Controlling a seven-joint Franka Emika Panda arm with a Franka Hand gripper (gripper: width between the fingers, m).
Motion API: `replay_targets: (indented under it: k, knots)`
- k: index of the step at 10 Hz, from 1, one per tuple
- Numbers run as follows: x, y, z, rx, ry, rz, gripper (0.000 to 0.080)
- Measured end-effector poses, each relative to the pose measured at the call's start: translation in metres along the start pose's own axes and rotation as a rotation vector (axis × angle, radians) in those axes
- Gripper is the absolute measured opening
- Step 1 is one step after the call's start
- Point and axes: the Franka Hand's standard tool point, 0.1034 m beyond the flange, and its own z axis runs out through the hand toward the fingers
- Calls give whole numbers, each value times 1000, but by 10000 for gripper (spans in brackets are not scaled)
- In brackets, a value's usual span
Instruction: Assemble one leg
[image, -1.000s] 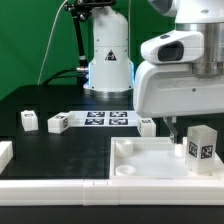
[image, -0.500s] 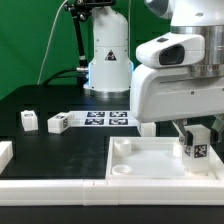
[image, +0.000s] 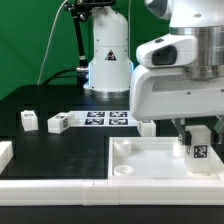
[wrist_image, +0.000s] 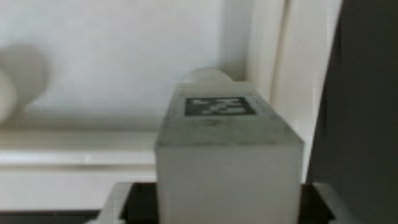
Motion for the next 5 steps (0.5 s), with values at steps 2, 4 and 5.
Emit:
replay_targets:
  k: [2,4,5]
  knots:
    - [-1,1,1,-8,4,267,291]
    - [-1,3,1,-7,7,530,291]
    - [0,4,1,-3,19,682,291]
